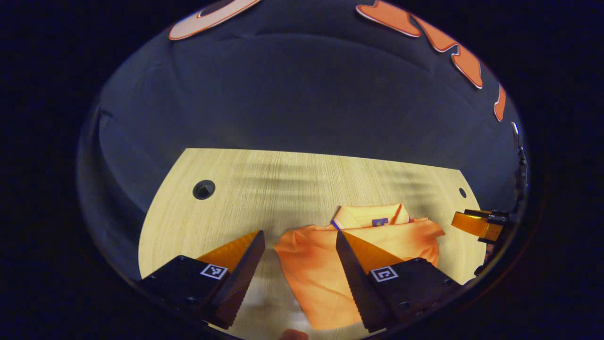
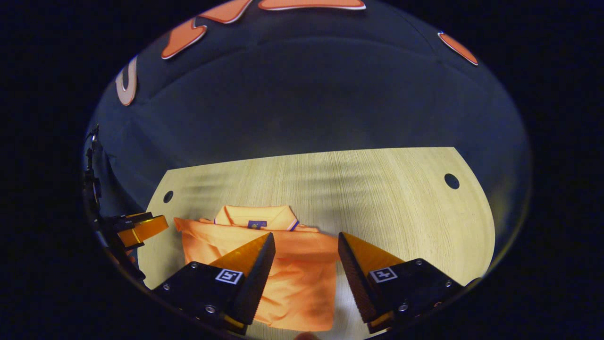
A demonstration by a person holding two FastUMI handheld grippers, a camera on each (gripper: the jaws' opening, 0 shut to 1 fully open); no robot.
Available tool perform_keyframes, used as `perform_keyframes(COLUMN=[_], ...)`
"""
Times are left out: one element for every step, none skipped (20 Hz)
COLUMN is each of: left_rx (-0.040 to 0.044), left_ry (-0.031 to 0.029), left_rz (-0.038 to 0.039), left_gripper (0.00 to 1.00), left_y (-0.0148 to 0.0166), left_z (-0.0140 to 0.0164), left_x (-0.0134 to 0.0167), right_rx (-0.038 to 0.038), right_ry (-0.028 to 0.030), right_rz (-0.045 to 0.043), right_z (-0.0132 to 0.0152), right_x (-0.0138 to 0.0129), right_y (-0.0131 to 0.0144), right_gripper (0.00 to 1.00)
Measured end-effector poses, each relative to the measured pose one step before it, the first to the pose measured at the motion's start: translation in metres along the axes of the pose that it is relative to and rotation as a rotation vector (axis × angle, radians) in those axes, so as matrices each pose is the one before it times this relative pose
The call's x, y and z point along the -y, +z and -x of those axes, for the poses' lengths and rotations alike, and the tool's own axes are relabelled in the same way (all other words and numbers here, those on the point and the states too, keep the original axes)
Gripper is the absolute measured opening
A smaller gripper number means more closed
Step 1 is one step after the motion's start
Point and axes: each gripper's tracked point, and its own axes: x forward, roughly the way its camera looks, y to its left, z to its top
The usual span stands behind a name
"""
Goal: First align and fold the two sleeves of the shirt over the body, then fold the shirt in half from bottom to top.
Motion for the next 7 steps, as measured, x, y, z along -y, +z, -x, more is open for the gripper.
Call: perform_keyframes(left_rx=[0.01771, 0.02194, 0.02186, 0.02493, 0.02689, 0.02879, 0.03091], left_ry=[-0.00324, 0.00061, 0.00097, 0.00374, -0.00172, -0.00093, -0.00108], left_rz=[-0.00257, -0.00465, -0.00748, -0.00675, -0.00341, 0.00029, 0.00012], left_gripper=[0.98, 0.98, 0.98, 0.98, 0.98, 0.99, 0.98], left_y=[0.00106, 0.00151, 0.00253, 0.00174, 0.00031, 0.00176, 0.00412], left_z=[0.01283, 0.01358, 0.01419, 0.01372, 0.01393, 0.01495, 0.01619], left_x=[0.00574, 0.00426, 0.00403, 0.00366, 0.00414, 0.00355, 0.00354], right_rx=[0.01898, 0.01993, 0.02022, 0.02654, 0.03014, 0.02971, 0.03436], right_ry=[0.001, 0.00329, 0.00473, -0.0025, -0.00387, -0.00806, 0.00038], right_rz=[0.00282, 0.00254, 0.00592, 0.00911, 0.01286, 0.01255, 0.00945], right_z=[0.01008, 0.01088, 0.01176, 0.01177, 0.01088, 0.01325, 0.01234], right_x=[-0.00126, -0.00227, -0.00203, -0.00042, -0.0007, -0.00077, -0.00197], right_y=[0.001, 0.00105, 0.00096, 0.00144, 0.00172, 0.00161, 0.0026], right_gripper=[0.88, 0.89, 0.91, 0.92, 0.92, 0.92, 0.92])
